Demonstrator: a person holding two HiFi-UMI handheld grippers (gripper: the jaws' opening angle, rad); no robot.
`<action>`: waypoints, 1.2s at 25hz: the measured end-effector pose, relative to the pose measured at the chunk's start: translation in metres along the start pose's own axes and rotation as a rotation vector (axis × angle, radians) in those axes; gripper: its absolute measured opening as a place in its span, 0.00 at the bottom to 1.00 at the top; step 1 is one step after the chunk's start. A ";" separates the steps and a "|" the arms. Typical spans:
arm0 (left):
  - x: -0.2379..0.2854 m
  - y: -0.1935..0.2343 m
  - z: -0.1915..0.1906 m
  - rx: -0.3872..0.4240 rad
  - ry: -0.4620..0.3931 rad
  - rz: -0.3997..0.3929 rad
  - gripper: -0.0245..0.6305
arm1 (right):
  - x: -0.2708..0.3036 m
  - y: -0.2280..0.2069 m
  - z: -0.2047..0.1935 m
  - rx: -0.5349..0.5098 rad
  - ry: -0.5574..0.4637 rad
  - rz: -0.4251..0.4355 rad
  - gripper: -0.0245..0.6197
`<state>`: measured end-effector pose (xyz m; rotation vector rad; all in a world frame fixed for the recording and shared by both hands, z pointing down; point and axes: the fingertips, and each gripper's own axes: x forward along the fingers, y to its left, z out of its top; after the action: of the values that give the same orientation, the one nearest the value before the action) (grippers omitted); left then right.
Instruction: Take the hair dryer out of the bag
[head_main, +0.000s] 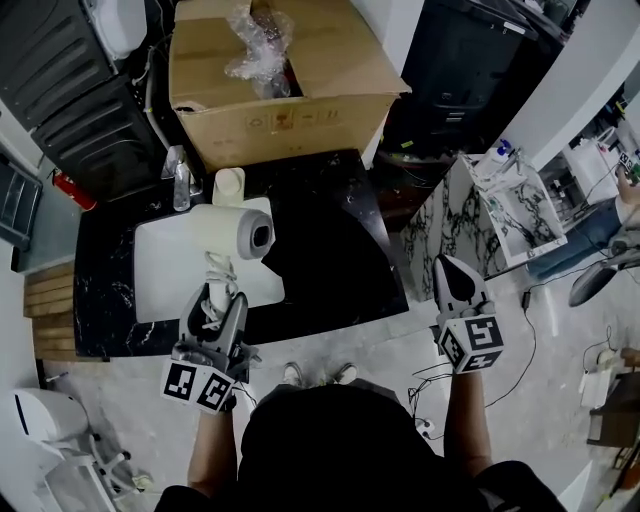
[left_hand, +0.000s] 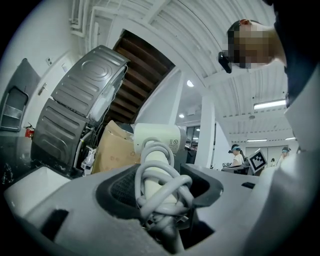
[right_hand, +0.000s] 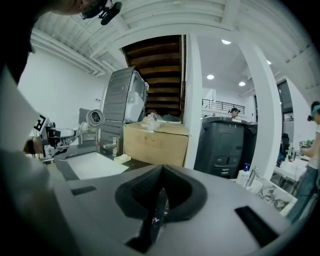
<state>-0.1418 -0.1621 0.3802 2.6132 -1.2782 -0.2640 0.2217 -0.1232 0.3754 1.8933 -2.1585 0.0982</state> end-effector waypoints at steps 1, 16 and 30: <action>0.001 0.000 0.002 0.000 -0.004 0.001 0.44 | -0.001 -0.002 0.000 -0.002 0.000 -0.004 0.06; 0.006 -0.010 0.020 -0.003 -0.042 -0.027 0.44 | 0.005 0.012 0.022 -0.102 -0.035 0.037 0.06; 0.005 -0.014 0.024 -0.003 -0.047 -0.035 0.44 | 0.015 0.040 0.029 -0.172 -0.047 0.097 0.06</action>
<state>-0.1342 -0.1606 0.3533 2.6443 -1.2469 -0.3347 0.1767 -0.1384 0.3563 1.7131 -2.2119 -0.1108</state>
